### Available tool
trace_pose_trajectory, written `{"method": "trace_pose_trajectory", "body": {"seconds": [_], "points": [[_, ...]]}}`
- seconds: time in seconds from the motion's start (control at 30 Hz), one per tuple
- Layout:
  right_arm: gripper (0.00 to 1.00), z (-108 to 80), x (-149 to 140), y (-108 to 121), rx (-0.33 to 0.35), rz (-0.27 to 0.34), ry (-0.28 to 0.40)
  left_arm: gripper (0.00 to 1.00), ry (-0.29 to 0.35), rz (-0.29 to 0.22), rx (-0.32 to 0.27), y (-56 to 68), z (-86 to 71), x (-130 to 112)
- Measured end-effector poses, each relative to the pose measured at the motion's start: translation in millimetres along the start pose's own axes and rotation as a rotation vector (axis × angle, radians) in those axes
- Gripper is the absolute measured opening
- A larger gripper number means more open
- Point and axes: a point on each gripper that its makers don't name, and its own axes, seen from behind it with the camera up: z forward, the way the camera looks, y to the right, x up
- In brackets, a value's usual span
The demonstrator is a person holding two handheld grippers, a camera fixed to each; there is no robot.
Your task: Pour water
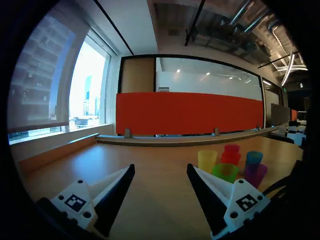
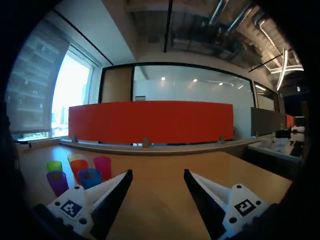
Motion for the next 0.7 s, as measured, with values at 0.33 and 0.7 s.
{"method": "trace_pose_trajectory", "body": {"seconds": [0.33, 0.7], "points": [[0.99, -1.3, 53, -11, 0.052, -0.042, -0.008, 0.97, 0.013, 0.032, -0.051, 9.6, -2.4, 64], [0.99, 9.0, 121, -28, 0.149, -0.044, -0.053, 0.97, 0.002, 0.034, -0.124, 21.6, 14.9, 140]]}}
